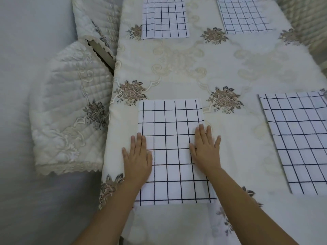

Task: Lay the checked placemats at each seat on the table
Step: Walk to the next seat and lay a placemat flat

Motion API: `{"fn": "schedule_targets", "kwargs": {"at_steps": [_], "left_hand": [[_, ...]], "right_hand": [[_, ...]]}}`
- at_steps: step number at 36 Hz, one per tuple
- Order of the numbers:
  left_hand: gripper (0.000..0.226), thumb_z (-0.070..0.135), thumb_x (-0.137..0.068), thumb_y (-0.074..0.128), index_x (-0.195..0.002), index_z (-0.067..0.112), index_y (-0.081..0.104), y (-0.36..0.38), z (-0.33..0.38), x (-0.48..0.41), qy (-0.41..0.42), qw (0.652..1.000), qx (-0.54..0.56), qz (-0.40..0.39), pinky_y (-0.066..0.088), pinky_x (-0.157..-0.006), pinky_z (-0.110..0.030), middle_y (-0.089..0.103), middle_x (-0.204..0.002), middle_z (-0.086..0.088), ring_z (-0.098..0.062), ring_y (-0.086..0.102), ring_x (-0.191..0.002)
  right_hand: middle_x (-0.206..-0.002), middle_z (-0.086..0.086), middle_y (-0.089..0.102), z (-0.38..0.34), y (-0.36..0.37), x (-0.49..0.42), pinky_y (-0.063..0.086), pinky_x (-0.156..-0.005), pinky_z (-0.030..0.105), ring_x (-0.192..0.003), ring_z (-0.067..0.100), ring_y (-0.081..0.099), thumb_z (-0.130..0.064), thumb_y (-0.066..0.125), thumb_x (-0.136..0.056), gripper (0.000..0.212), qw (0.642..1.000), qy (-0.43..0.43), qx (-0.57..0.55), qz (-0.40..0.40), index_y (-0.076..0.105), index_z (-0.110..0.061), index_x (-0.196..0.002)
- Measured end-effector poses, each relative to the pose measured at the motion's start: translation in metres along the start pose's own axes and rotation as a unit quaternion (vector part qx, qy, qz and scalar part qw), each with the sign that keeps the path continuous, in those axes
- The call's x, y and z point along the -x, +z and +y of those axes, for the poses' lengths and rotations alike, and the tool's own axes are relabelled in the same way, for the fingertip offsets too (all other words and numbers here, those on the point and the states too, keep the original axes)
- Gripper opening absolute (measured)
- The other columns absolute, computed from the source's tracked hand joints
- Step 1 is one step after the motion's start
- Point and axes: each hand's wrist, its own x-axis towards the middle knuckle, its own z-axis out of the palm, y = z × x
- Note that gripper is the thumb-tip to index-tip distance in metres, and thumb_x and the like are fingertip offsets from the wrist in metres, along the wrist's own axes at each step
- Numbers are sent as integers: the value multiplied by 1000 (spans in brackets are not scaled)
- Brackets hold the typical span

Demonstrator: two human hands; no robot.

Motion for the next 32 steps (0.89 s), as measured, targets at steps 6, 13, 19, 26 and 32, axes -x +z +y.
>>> {"fn": "schedule_targets", "kwargs": {"at_steps": [6,13,19,26,32], "left_hand": [[55,29,-91,27,-142,9,27,15,31,34,65,996,-2,53,20,-106,-55,32,-150,-6,-13,-9,-145],[54,39,-99,3,-149,20,-2,37,30,59,87,996,-6,35,2,-112,-46,-10,-157,5,-12,-7,-145],[56,34,-91,27,-144,17,27,21,16,59,66,998,0,12,32,-100,-61,27,-153,-5,-20,14,-144],[57,40,-97,1,-145,19,24,18,-5,58,65,998,-16,-20,32,-100,-60,-2,-157,3,-13,-3,-146],[58,40,-96,0,-143,19,27,11,-2,57,57,998,-21,-23,34,-97,-62,21,-154,1,-11,-9,-145]], "right_hand": [[-139,12,50,-37,15,37,39,-93,60,-127,33,48,-29,33,-84,55,995,-53,44,71,48,-5,-132],[-148,3,32,-47,52,71,19,-109,48,-146,16,-5,-32,33,-89,54,995,-73,4,69,31,-12,-139],[-149,3,32,-28,37,71,18,-109,47,-144,16,9,-33,33,-89,56,998,-40,5,58,32,-12,-141],[-149,-3,30,-6,24,74,24,-105,51,-144,9,-13,-34,31,-89,56,999,6,24,42,28,-16,-142],[-144,5,43,-11,18,73,42,-90,59,-133,22,25,-34,33,-87,57,999,26,29,16,31,-14,-140]]}}
